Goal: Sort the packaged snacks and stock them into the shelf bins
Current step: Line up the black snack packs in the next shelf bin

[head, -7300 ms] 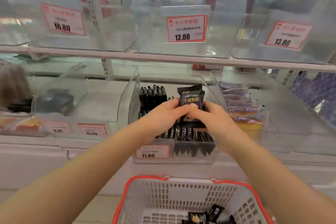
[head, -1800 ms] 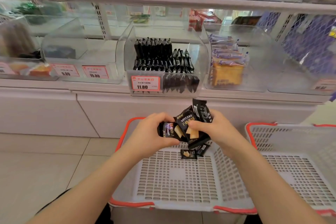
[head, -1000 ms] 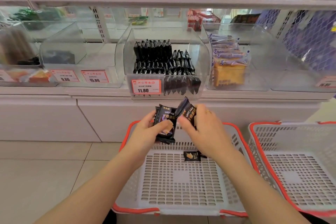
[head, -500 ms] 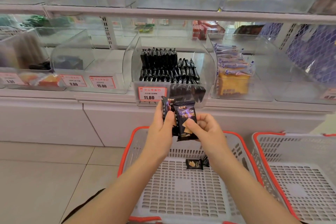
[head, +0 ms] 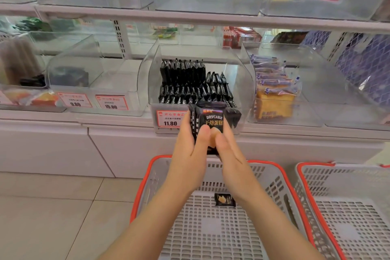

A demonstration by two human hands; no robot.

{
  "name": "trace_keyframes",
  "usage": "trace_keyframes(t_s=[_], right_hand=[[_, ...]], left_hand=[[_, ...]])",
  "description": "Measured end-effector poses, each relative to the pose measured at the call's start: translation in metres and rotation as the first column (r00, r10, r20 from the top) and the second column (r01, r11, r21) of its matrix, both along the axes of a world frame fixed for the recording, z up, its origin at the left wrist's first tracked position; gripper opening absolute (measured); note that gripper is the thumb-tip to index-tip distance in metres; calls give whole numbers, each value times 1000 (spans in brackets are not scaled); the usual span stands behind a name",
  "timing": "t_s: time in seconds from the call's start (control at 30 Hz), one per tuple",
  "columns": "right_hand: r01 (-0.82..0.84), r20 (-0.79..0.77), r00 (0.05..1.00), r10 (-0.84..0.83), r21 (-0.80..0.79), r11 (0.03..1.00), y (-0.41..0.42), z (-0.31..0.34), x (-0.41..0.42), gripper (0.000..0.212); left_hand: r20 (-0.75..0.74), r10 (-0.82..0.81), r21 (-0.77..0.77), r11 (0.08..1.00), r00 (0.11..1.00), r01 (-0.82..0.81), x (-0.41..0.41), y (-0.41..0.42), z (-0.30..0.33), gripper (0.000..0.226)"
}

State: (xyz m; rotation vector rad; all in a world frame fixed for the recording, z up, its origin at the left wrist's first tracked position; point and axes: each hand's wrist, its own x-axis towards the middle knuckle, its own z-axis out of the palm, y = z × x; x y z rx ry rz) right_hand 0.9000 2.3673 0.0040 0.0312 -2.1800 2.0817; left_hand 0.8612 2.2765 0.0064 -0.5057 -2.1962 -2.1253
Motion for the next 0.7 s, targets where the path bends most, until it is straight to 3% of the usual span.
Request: trace_keyframes(t_s=[0.07,0.13,0.27,0.4,0.5,0.57,0.63,0.7], right_hand=[[-22,-11,1000,22,-6,1000,4,6,-7,62],[19,2,1000,-19,-65,998,6,12,-15,64],[66,30,998,-60,-265,962,13,18,-35,27],[153,39,988,-148,-291,944,28,33,-67,19],[188,51,981,-185,-60,980,46,49,-103,18],[292,78,950,-303,127,948,59,55,-130,16],[414,44,884,-466,391,822,72,60,-158,20],[462,-63,821,-568,658,595,80,61,-183,28]], left_hand=[[53,10,92,996,999,-15,-8,3,3,47],[108,9,148,989,994,-25,-15,9,8,53],[114,15,120,992,993,-29,-29,21,17,59],[-83,8,-45,999,997,-12,-61,18,32,37],[-146,-17,-261,965,989,-22,-101,12,41,33],[-179,5,-402,912,984,-78,-128,9,44,34],[-192,1,-531,841,981,-105,-152,8,47,37],[-208,-45,-666,738,977,-108,-177,12,51,33]])
